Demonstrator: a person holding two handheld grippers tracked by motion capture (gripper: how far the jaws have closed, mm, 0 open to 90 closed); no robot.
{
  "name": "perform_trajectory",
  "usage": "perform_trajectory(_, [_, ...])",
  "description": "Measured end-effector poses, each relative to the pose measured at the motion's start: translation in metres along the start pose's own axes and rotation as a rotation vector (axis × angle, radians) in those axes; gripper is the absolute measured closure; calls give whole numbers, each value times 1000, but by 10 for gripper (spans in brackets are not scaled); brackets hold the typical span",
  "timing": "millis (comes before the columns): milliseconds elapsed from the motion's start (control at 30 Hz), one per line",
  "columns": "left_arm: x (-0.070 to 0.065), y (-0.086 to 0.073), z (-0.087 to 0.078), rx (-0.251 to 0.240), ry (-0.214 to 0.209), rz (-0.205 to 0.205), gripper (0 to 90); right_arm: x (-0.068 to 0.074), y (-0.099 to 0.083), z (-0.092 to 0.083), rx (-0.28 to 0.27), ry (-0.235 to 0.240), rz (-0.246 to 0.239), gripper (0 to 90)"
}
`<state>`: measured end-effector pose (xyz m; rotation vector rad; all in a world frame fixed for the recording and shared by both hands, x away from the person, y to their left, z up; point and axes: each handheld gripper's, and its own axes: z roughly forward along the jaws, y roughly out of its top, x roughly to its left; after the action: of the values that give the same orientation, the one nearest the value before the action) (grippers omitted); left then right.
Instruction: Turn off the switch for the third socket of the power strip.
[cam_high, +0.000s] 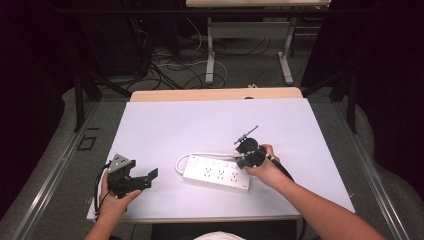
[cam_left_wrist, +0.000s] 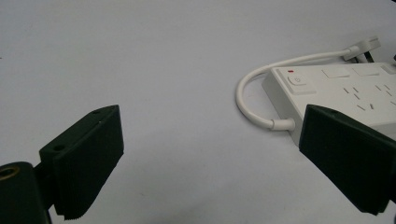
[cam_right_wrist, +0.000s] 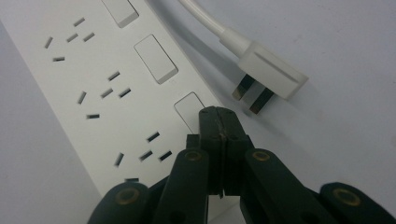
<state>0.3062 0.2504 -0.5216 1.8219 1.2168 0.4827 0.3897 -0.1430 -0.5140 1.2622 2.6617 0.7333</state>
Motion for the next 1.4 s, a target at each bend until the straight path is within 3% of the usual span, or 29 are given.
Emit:
perform_trajectory(33, [0,0,0,0,0,-1,64,-1,0,0,-4,5,-5,900])
perform_trajectory(67, [0,0,0,0,1,-1,64,0,1,-3,43,-1,11,900])
perform_trajectory(200, [0,0,0,0,1,-1,64,-1,2,-4,57,2,3,892])
perform_trajectory(300, [0,0,0,1,1,-1,64,-1,0,0,-5,7,12,880])
perform_trajectory(367, [0,0,0,1,2,-1,65,0,0,-1,7,10,18,875])
perform_trajectory(433, [0,0,0,1,2,-1,66,-2,1,-2,8,8,-9,868])
perform_trajectory(467, [0,0,0,1,2,-2,66,-1,0,-2,11,8,6,865])
perform_trajectory(500, [0,0,0,1,1,-1,66,-1,1,-5,45,3,11,861])
perform_trajectory(533, [0,0,0,1,1,-2,66,-2,1,-4,15,4,15,858])
perform_trajectory(567, [0,0,0,0,1,-2,66,-3,3,-8,72,-1,1,855])
perform_trajectory(600, [0,0,0,0,1,-2,66,-3,-1,0,-65,13,7,851])
perform_trajectory(633, [0,0,0,0,2,-2,66,-3,-2,1,-84,13,8,846])
perform_trajectory(667, [0,0,0,0,2,-3,66,-3,0,-4,-15,9,7,843])
perform_trajectory(1033, [1,0,0,-2,1,-5,66,-3,1,-5,-18,7,15,795])
perform_trajectory(1100, [1,0,0,-1,1,-5,66,-4,2,-8,16,2,12,787])
perform_trajectory(1167, [1,0,0,-1,1,-5,66,-4,1,-5,-30,10,17,777])
perform_trajectory(1233, [1,0,0,1,1,-4,67,-4,2,-7,-11,7,19,762])
perform_trajectory(1300, [0,0,1,-2,1,-5,67,-4,1,-6,-34,12,29,747])
perform_trajectory(1333, [0,0,1,-2,1,-5,67,-4,2,-9,0,7,23,739])
perform_trajectory(1400, [0,0,1,-2,2,-5,68,-5,2,-9,7,1,23,728])
